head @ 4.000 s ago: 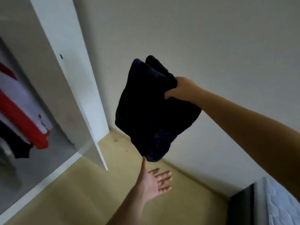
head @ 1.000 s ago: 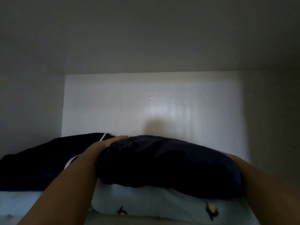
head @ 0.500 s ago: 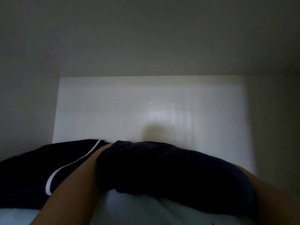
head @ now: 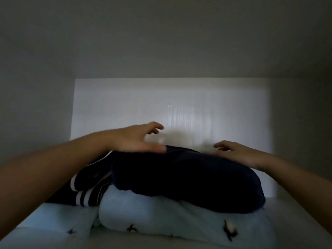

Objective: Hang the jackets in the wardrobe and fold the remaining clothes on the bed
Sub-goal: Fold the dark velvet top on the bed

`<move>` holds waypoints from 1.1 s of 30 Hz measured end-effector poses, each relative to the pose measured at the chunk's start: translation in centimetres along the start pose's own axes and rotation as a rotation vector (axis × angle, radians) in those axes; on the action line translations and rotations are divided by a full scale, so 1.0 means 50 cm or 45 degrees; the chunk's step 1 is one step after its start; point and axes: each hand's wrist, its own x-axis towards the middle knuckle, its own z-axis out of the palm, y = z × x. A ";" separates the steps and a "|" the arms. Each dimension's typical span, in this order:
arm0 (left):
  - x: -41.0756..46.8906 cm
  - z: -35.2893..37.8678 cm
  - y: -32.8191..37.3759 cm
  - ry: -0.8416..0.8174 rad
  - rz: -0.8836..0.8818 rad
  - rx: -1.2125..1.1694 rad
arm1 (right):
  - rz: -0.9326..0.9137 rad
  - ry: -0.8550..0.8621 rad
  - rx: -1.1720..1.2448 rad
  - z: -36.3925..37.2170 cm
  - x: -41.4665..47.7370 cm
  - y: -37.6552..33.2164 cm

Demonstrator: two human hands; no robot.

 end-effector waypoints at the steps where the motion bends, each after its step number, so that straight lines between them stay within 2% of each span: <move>1: -0.006 0.019 0.017 -0.018 0.103 0.111 | -0.121 -0.012 -0.040 0.005 -0.024 -0.023; 4: -0.024 0.092 0.036 -0.018 0.343 0.581 | -0.409 -0.118 -0.437 0.050 -0.083 -0.066; 5: -0.019 0.108 0.034 -0.042 0.341 0.761 | -0.489 -0.099 -0.642 0.067 -0.088 -0.060; 7: -0.006 0.106 0.030 -0.056 0.301 0.804 | -0.503 -0.052 -0.781 0.077 -0.091 -0.050; 11: -0.005 0.056 0.007 -0.240 0.074 0.690 | -0.355 -0.103 -0.745 0.074 -0.095 -0.052; 13: -0.016 0.042 0.004 -0.496 -0.091 0.632 | -0.350 -0.218 -0.762 0.077 -0.097 -0.066; 15: -0.016 0.029 0.009 -0.739 -0.283 0.732 | -0.261 -0.419 -0.615 0.054 -0.091 -0.082; 16: -0.004 0.017 0.011 -0.778 -0.379 0.865 | -0.201 -0.489 -0.477 0.037 -0.079 -0.095; 17: 0.014 0.002 0.020 -0.737 -0.464 1.046 | -0.152 -0.500 -0.350 0.021 -0.061 -0.106; 19: 0.063 -0.002 0.045 -0.419 -0.518 1.297 | -0.098 -0.425 -0.254 0.018 -0.020 -0.121; 20: 0.093 0.016 0.051 -0.213 -0.478 1.199 | -0.088 -0.394 -0.283 0.033 0.001 -0.121; 21: 0.116 0.047 0.059 -0.072 -0.411 0.964 | -0.068 -0.390 -0.333 0.055 0.023 -0.111; 22: 0.139 0.087 0.061 -0.083 -0.343 0.686 | -0.033 -0.402 -0.395 0.078 0.044 -0.094; 23: 0.155 0.127 0.058 -0.197 -0.333 0.465 | 0.013 -0.421 -0.445 0.096 0.062 -0.073; 24: 0.170 0.164 0.039 -0.339 -0.406 0.370 | 0.089 -0.437 -0.451 0.104 0.077 -0.050; 27: 0.197 0.212 -0.041 -0.428 -0.696 0.245 | 0.349 -0.442 -0.318 0.100 0.101 0.000; 31: 0.206 0.209 -0.051 -0.551 -0.621 0.193 | 0.437 -0.367 -0.315 0.104 0.099 0.019; 33: 0.205 0.196 -0.046 -0.545 -0.661 0.285 | 0.449 -0.430 -0.337 0.093 0.093 0.005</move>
